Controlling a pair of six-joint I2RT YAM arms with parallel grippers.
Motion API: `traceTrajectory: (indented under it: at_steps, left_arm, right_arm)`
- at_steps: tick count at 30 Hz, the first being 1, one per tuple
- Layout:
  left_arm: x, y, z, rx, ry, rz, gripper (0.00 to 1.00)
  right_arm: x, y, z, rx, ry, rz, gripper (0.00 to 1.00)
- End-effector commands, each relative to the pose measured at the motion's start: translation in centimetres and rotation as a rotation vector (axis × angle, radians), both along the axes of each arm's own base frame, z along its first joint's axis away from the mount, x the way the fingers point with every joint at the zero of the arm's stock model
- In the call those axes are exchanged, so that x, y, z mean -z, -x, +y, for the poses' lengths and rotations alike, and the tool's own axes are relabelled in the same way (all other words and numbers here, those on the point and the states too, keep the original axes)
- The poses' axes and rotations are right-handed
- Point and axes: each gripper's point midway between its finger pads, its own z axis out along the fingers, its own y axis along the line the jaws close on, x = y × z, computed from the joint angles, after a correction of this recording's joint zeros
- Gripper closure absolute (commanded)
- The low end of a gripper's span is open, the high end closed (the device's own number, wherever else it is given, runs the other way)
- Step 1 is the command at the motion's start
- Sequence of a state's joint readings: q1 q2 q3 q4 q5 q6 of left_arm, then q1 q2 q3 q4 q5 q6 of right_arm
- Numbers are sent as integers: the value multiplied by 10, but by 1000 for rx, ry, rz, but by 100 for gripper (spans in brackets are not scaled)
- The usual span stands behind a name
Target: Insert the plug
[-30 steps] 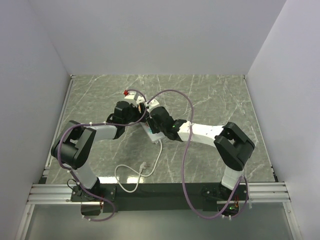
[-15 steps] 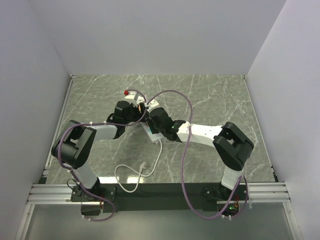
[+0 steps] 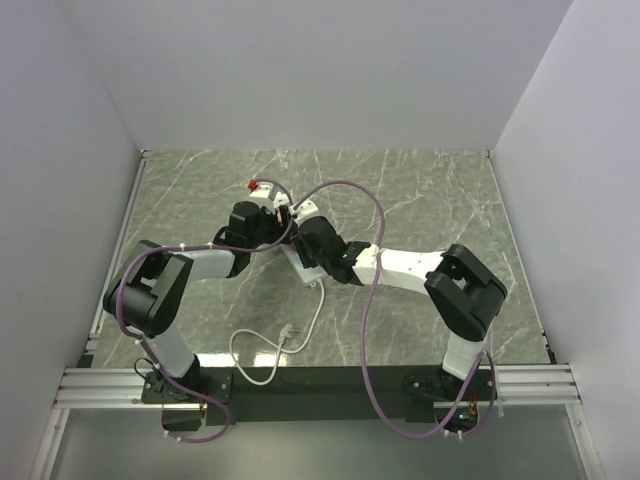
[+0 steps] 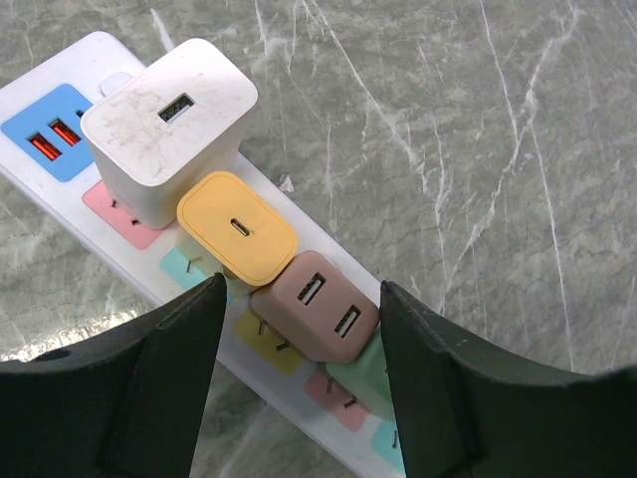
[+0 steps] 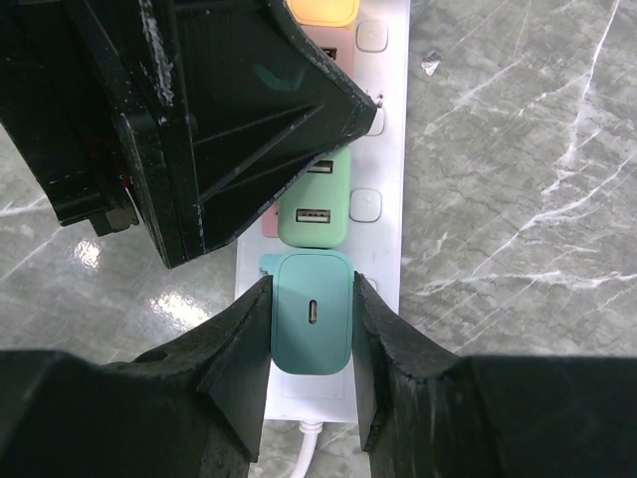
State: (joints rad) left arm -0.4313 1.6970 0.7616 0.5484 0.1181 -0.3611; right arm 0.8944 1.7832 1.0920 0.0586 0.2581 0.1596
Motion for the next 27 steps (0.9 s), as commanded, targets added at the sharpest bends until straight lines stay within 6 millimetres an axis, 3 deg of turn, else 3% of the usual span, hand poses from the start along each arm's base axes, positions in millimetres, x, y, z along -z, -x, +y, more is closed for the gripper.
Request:
traceTrajectory:
  at_steps: [1, 27]
  left_arm:
    - [-3, -1, -4, 31, -14, -6, 32]
    - [-1, -1, -2, 23, -23, -1, 32]
  right_arm:
    - [33, 16, -3, -16, 41, 71, 100]
    - [79, 44, -27, 1, 118, 175, 100]
